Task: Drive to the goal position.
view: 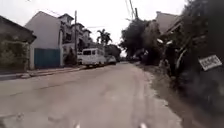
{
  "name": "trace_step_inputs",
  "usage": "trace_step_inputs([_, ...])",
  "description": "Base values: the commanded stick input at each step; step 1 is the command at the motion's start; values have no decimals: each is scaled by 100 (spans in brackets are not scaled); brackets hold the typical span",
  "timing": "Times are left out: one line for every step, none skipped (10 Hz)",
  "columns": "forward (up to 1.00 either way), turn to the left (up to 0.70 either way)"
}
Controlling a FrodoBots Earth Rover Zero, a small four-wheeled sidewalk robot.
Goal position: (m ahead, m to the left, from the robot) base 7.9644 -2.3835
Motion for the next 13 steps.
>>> trace_step_inputs([70, 0])
trace_step_inputs([70, 0])
trace_step_inputs([70, 0])
trace_step_inputs([70, -27])
trace_step_inputs([70, -35])
trace_step_inputs([70, -35])
trace_step_inputs([70, -35])
trace_step_inputs([70, -35])
trace_step_inputs([70, -33])
trace_step_inputs([70, -18])
trace_step_inputs([70, 0])
trace_step_inputs([70, 0])
trace_step_inputs([70, 0])
